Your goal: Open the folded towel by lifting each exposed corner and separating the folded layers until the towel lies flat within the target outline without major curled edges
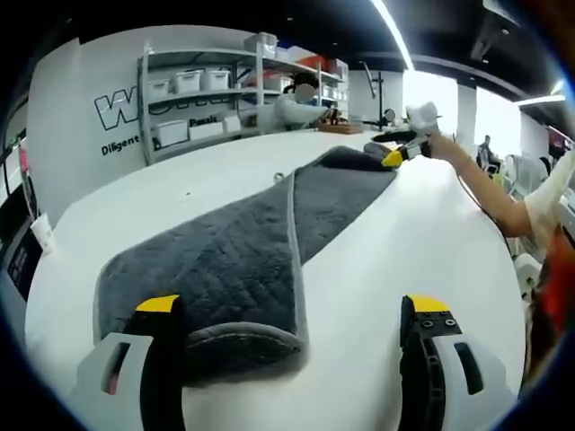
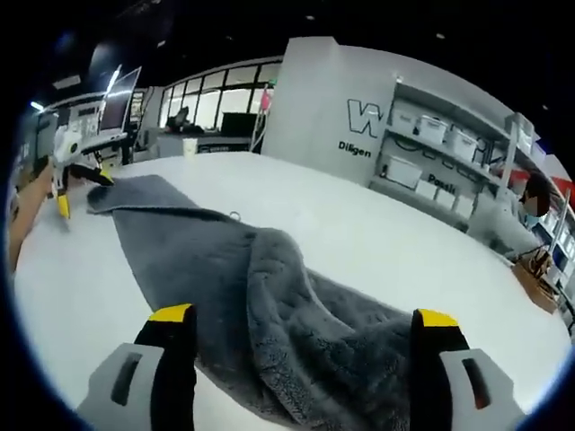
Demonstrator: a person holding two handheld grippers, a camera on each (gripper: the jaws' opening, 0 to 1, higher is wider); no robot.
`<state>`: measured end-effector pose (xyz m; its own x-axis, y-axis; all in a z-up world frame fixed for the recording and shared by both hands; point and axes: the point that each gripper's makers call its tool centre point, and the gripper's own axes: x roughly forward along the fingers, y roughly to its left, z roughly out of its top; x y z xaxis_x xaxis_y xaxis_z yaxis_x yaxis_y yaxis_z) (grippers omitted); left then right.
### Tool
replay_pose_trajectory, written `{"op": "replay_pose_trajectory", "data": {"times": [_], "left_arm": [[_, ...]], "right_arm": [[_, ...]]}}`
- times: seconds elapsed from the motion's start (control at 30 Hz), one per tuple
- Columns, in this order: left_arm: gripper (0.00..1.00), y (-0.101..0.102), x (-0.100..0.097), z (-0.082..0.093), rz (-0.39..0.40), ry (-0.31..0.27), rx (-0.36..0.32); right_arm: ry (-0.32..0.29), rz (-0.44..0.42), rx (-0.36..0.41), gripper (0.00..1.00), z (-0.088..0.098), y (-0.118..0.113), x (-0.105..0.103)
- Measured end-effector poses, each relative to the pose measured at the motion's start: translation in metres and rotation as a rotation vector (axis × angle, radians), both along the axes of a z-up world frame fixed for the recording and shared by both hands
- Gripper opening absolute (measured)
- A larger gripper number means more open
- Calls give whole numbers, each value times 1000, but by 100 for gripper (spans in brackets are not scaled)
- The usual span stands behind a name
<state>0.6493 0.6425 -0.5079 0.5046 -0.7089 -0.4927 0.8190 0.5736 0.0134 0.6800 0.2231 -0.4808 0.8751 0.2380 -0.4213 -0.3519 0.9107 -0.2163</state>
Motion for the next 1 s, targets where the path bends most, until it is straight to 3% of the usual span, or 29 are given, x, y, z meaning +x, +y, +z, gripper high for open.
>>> {"op": "replay_pose_trajectory", "data": {"times": [0.13, 0.43, 0.57, 1.0], "left_arm": [[98, 0, 0, -1, 1, 4, 4], [98, 1, 0, -2, 2, 5, 6], [98, 1, 0, -2, 1, 3, 8], [98, 1, -1, -2, 1, 4, 12]], "right_arm": [[-15, 22, -9, 96, 1, 12, 2], [-75, 53, -38, 78, 12, 24, 6], [-117, 74, -35, 60, 17, 33, 9], [-104, 88, -80, 7, -1, 44, 19]]}}
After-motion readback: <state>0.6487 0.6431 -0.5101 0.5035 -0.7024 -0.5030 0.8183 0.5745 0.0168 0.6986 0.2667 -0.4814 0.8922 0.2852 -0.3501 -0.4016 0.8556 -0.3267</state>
